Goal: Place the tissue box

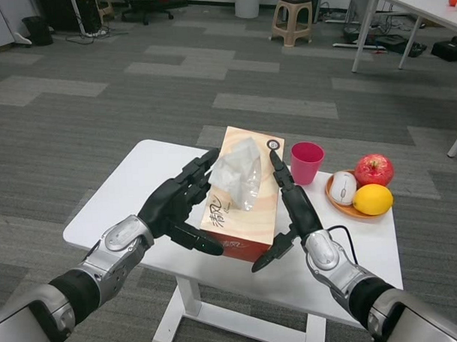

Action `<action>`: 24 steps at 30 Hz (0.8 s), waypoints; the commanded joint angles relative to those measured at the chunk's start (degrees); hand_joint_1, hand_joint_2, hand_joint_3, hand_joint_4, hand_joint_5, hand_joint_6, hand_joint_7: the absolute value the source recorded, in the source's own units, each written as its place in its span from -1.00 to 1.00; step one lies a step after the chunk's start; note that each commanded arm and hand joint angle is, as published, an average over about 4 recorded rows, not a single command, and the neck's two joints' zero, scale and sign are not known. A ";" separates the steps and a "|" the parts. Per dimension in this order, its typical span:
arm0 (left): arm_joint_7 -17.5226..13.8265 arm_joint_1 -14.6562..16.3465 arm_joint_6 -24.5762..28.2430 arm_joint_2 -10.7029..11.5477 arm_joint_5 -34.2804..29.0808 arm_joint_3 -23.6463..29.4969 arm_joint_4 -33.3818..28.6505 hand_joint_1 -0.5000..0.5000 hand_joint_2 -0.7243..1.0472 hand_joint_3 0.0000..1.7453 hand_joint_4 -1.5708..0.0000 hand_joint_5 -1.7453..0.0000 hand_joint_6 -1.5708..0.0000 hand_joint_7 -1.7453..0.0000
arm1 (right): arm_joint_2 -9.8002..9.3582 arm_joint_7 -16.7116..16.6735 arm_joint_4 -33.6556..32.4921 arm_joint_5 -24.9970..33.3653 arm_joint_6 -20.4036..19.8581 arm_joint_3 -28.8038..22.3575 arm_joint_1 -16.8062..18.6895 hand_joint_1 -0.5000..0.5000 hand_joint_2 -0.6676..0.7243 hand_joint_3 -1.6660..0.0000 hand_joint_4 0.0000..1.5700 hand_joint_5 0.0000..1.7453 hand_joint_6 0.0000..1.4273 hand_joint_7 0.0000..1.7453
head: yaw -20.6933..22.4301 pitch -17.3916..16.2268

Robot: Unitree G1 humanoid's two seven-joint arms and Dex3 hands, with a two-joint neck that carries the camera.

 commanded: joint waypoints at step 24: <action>-1.96 -2.34 1.43 -2.58 3.29 -6.75 12.13 1.00 0.25 -1.00 1.00 1.00 1.00 1.00 | 2.34 -1.64 10.83 0.28 -0.72 3.98 -3.19 -0.75 -0.55 0.62 -0.99 -1.00 -1.00 -1.00 | -0.68 -1.04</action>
